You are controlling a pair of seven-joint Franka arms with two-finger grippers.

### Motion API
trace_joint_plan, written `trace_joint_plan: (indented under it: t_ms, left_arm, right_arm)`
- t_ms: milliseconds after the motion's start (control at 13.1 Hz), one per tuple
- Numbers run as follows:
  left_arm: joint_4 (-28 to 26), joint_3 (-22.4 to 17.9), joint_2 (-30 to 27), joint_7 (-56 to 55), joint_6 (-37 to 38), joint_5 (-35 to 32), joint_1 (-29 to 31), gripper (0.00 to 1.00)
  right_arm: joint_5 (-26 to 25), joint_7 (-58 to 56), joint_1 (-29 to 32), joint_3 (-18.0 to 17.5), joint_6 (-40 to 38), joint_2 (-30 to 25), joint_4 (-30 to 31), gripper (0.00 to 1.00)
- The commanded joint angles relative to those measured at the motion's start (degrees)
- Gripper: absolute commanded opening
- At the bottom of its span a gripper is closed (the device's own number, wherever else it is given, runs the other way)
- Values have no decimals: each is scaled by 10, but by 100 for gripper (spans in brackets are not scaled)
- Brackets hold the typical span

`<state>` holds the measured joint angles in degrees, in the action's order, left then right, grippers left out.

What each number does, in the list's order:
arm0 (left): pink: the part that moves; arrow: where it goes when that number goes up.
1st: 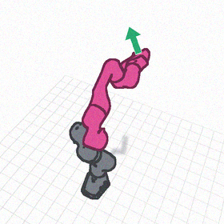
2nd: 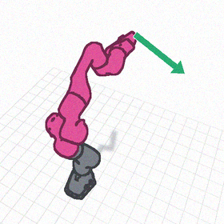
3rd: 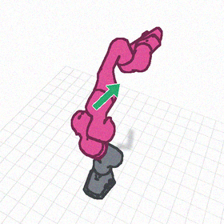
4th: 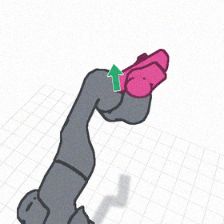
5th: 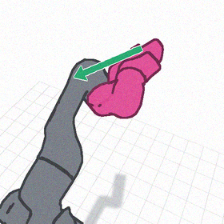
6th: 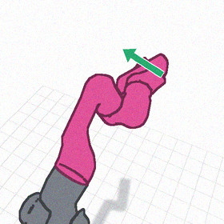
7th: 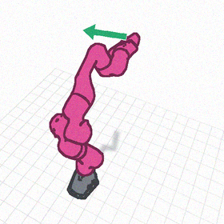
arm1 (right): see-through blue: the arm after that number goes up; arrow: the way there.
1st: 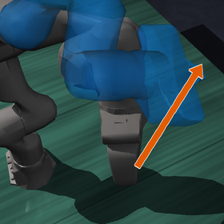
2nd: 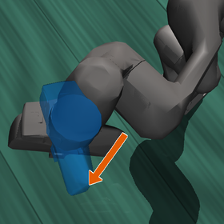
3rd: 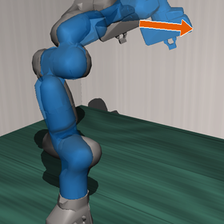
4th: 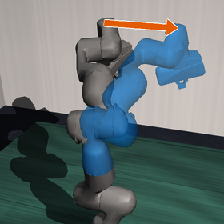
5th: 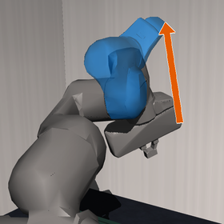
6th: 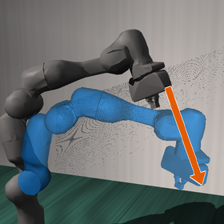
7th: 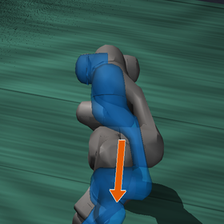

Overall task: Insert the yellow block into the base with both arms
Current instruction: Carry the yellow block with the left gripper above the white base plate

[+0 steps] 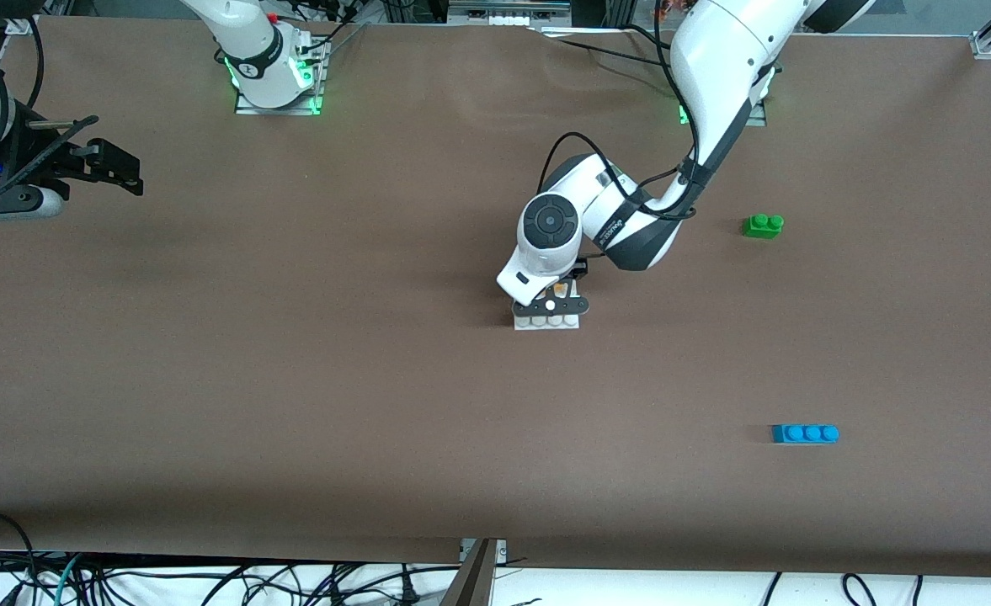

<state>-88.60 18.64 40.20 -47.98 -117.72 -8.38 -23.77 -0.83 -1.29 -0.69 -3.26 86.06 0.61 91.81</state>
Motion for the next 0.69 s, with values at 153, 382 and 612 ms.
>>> trace_joint_plan:
  t_ms: [153,382,612]
  left_arm:
    - [13,-3,10,-11,2,-18,-7,27]
    - [9,-2,9,-1,4,-18,-7,28]
    - [10,-3,15,2,2,-20,-10,27]
  right_arm:
    - [1,-10,3,0,-12,6,-14,100]
    - [1,-10,3,1,-12,7,-14,100]
    - [1,-10,3,1,-12,8,-14,100]
